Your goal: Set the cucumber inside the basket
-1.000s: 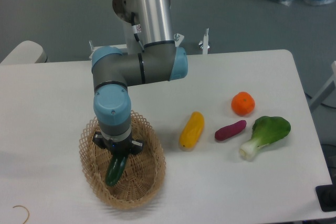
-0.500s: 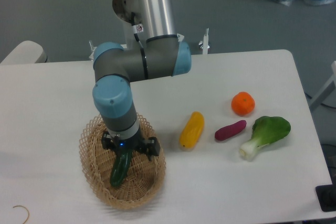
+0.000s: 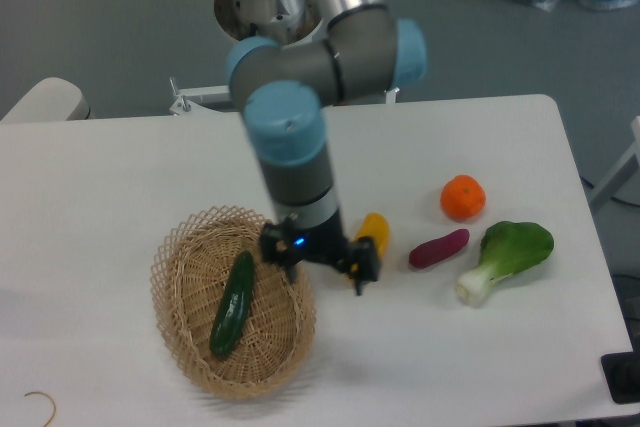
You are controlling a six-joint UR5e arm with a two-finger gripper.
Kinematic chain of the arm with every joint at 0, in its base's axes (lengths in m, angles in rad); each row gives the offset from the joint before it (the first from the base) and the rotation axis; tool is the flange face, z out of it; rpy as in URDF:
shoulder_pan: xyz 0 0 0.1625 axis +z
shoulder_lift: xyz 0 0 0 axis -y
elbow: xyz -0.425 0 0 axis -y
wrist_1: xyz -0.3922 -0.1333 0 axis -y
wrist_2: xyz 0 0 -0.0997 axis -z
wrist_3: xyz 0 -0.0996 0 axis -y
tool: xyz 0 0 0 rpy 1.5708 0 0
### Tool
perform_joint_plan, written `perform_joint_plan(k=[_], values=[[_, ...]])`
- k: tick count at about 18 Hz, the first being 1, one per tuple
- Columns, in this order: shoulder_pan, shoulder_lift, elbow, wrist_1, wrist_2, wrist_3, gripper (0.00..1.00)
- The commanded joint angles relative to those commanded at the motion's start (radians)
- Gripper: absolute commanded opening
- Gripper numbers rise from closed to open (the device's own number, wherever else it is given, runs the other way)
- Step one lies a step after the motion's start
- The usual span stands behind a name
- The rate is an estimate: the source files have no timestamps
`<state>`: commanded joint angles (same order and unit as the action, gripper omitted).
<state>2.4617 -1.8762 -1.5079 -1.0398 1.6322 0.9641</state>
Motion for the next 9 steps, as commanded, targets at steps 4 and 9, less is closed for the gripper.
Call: perform_joint_plan(k=[4, 9], values=[[0.117, 0.023, 0.031, -0.087, -0.006, 0.243, 1.0], [0.203, 0.025, 0.086, -0.204, -0.031, 0.496, 1.0]])
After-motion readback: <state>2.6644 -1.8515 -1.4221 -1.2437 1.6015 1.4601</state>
